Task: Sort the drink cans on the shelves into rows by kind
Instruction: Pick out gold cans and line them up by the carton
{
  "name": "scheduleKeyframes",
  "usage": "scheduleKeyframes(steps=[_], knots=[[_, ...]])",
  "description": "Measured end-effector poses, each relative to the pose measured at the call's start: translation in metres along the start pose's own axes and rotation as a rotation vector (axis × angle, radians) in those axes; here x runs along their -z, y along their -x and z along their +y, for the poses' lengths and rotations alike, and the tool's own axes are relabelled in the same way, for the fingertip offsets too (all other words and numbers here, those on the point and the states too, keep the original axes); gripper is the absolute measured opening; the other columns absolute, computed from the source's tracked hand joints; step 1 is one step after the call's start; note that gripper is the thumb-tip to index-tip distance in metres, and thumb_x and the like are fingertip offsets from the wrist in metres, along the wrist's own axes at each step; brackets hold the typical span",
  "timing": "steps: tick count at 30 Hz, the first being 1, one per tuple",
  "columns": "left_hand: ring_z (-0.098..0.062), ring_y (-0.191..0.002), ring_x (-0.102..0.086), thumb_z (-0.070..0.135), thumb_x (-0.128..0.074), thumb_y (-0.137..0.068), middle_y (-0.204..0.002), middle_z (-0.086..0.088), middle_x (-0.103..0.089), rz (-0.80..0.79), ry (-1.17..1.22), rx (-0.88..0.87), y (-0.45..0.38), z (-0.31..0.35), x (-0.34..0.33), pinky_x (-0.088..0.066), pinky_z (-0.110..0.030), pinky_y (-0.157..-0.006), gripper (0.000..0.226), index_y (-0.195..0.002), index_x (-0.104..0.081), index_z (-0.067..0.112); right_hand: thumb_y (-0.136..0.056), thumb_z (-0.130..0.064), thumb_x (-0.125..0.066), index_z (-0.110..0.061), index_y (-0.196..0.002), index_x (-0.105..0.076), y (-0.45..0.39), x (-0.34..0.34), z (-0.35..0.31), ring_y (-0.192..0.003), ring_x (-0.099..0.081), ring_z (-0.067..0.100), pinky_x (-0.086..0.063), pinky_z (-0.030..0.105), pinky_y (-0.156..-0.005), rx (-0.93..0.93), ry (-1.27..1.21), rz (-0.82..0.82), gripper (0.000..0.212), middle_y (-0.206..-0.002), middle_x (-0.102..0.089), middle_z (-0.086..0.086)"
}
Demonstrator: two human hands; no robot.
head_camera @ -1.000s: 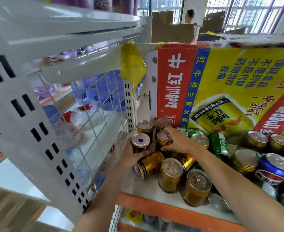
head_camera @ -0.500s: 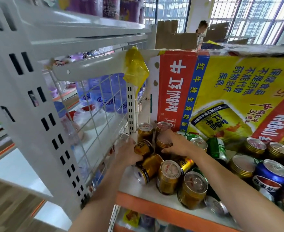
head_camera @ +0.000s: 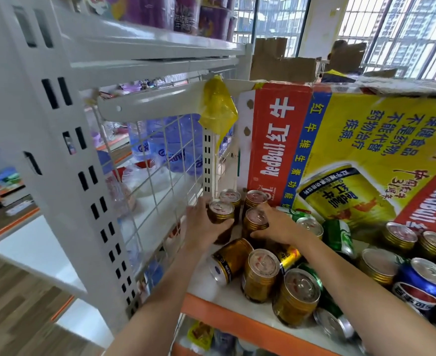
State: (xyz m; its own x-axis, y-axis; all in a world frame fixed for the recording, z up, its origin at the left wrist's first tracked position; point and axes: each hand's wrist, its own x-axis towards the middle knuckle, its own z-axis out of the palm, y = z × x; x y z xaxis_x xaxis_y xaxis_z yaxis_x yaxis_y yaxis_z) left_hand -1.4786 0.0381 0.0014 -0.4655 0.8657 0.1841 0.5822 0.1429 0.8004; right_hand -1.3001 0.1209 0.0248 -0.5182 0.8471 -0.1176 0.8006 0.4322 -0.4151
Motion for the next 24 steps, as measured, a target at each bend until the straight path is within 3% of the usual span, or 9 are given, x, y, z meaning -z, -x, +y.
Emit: scheduleKeyframes(steps=[4,8,12,18,21,24], knots=[[-0.011,-0.113,-0.049,0.032,-0.081,-0.070,-0.124,0.000,-0.054,-0.147,0.082,0.009,0.003,-0.012,-0.007,-0.038,-0.023,-0.089,0.068,-0.127,-0.046,0.020,-0.071,-0.056,-0.071,-0.021,-0.137,-0.034,0.002,0.000,0.000,-0.125,-0.045,0.024,-0.039,0.038,-0.104,-0.003,-0.027,0.009,0.083,-0.138,-0.046,0.008],[-0.021,-0.124,-0.045,0.047,-0.079,-0.066,-0.130,-0.002,-0.049,-0.164,0.024,0.027,-0.001,-0.013,-0.014,-0.040,-0.040,-0.103,0.077,-0.129,-0.041,0.023,-0.071,-0.059,-0.069,-0.024,-0.139,-0.032,0.002,0.001,0.001,-0.126,-0.043,0.026,-0.038,0.039,-0.104,-0.009,-0.002,0.032,0.085,-0.137,-0.041,0.009],[-0.029,-0.135,-0.028,0.064,-0.074,-0.061,-0.146,-0.007,-0.025,-0.190,-0.059,0.116,-0.007,-0.003,-0.020,-0.034,-0.050,-0.108,0.097,-0.137,-0.029,0.025,-0.074,-0.054,-0.070,-0.019,-0.141,-0.031,0.001,-0.001,-0.003,-0.128,-0.042,0.025,-0.038,0.038,-0.104,-0.008,0.027,0.068,0.085,-0.139,-0.038,0.008],[-0.022,-0.120,-0.047,0.029,-0.080,-0.071,-0.128,-0.007,-0.049,-0.129,0.061,0.058,-0.014,-0.004,-0.020,-0.037,-0.027,-0.092,0.069,-0.127,-0.041,0.015,-0.075,-0.044,-0.074,-0.013,-0.139,-0.034,0.000,-0.004,-0.003,-0.128,-0.041,0.024,-0.036,0.035,-0.104,-0.011,-0.006,0.116,0.082,-0.139,-0.041,0.008],[-0.022,-0.125,-0.044,0.020,-0.072,-0.080,-0.133,-0.006,-0.050,-0.205,0.087,0.052,-0.016,-0.004,-0.013,-0.032,-0.027,-0.092,0.060,-0.130,-0.040,0.015,-0.077,-0.040,-0.073,-0.013,-0.141,-0.033,-0.002,-0.005,-0.004,-0.129,-0.039,0.024,-0.034,0.034,-0.105,-0.012,-0.027,0.111,0.080,-0.141,-0.040,0.009],[-0.025,-0.135,-0.034,0.021,-0.067,-0.086,-0.145,-0.008,-0.038,-0.235,0.071,0.060,-0.012,0.001,-0.009,-0.031,-0.034,-0.104,0.066,-0.141,-0.030,0.015,-0.078,-0.040,-0.072,-0.013,-0.142,-0.031,-0.001,-0.004,-0.005,-0.129,-0.039,0.024,-0.034,0.034,-0.105,-0.009,-0.035,0.110,0.081,-0.141,-0.038,0.009]])
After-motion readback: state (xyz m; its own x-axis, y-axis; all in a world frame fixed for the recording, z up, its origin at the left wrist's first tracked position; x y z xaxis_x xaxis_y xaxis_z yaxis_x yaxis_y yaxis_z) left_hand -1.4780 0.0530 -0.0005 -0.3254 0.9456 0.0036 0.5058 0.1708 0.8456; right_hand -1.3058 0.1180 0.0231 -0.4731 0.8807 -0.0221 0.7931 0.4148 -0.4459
